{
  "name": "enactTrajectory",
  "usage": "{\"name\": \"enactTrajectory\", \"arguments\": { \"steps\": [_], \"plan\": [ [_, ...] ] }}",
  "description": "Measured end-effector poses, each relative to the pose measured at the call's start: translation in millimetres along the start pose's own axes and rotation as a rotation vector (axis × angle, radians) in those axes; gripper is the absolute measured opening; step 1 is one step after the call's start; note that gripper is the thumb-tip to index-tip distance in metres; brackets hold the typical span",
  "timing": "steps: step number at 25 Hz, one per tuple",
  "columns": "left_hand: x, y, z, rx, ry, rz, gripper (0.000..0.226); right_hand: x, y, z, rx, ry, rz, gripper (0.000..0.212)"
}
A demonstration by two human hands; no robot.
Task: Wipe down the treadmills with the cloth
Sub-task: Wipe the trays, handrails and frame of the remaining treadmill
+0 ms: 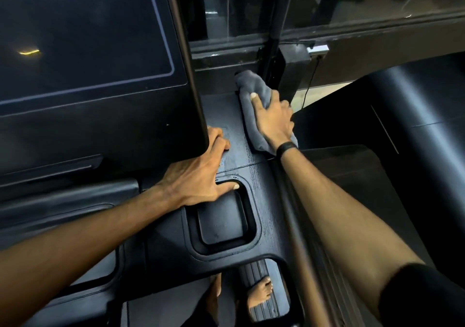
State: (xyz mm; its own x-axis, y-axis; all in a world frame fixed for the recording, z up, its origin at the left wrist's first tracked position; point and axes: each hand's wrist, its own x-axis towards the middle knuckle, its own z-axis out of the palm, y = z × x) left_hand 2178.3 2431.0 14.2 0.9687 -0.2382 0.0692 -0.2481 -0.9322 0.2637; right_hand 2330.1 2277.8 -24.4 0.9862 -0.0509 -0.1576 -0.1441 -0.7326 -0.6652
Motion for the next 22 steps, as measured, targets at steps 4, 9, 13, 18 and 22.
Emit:
{"name": "enactTrajectory", "arguments": {
  "steps": [4, 9, 13, 18, 22],
  "plan": [
    [0, -3, 4, 0.008, -0.008, 0.045, 0.079, -54, 47, -18, 0.120, -0.041, -0.015, 0.056],
    [1, -4, 5, 0.012, 0.001, 0.080, 0.075, -164, 120, -57, 0.306, -0.176, 0.169, 0.040],
    [3, -5, 4, 0.056, 0.005, 0.091, 0.073, -89, 116, -45, 0.329, 0.534, 0.496, 0.045],
    [1, -4, 3, 0.032, 0.002, 0.085, 0.074, -8, 36, -13, 0.117, -0.157, 0.179, 0.062],
    [-1, -5, 6, 0.030, 0.013, 0.088, 0.075, -70, 24, -20, -0.155, 0.040, -0.106, 0.061]
  ]
}}
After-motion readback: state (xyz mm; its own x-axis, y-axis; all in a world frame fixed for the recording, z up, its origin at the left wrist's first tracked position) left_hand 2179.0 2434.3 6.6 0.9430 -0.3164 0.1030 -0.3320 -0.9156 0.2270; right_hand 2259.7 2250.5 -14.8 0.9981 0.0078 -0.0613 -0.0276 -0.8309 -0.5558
